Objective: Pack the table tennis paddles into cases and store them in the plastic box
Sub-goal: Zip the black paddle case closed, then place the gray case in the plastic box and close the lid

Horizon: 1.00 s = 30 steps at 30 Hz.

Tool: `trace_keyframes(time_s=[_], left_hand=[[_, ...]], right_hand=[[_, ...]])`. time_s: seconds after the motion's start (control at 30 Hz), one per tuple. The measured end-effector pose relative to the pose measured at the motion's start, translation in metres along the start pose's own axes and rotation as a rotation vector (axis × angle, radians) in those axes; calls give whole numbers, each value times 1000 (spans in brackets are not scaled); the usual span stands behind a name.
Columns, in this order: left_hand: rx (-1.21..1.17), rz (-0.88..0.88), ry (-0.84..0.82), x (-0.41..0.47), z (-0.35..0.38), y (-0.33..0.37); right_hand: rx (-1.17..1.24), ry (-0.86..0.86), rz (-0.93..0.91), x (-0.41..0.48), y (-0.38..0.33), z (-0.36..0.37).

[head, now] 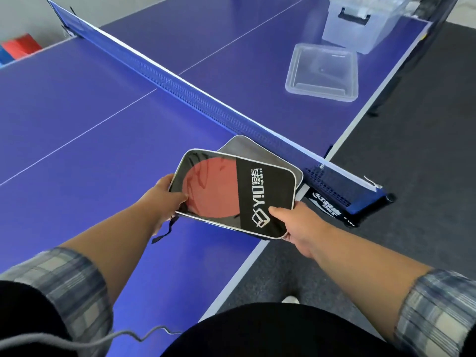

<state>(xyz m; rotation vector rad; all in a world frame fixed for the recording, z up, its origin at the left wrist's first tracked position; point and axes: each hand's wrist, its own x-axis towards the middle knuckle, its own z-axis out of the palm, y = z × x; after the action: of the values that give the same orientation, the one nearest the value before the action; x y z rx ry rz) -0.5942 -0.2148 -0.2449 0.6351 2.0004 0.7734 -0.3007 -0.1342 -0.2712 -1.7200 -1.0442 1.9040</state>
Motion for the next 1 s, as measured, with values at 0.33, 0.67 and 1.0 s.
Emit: trace_keyframes(time_s=[0.33, 0.67, 1.0], left_hand=[[-116, 71, 53, 58, 43, 88], [-517, -73, -117, 114, 62, 136], [-291, -82, -51, 154, 65, 65]], right_hand=[[-36, 25, -160, 40, -47, -51], [-403, 268, -630, 49, -39, -44], [-1079, 279, -716, 84, -2, -41]])
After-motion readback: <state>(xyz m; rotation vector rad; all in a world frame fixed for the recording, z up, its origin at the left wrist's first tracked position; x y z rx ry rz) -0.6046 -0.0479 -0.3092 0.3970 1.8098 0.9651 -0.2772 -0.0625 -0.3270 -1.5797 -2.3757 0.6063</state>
